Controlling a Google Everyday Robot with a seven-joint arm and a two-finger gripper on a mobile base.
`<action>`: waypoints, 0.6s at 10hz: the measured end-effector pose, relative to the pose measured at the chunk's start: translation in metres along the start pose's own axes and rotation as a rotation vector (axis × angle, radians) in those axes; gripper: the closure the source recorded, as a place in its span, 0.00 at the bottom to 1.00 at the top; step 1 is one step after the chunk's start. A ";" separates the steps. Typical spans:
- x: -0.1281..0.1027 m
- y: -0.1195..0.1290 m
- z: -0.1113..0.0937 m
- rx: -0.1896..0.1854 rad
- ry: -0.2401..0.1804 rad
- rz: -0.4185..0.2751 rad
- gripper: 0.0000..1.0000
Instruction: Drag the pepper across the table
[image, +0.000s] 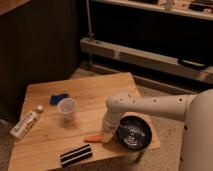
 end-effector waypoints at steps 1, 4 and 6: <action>0.000 0.001 0.000 -0.004 0.000 0.002 0.74; 0.001 0.001 0.000 -0.003 0.003 0.000 0.74; 0.001 0.001 0.000 -0.003 0.003 0.000 0.74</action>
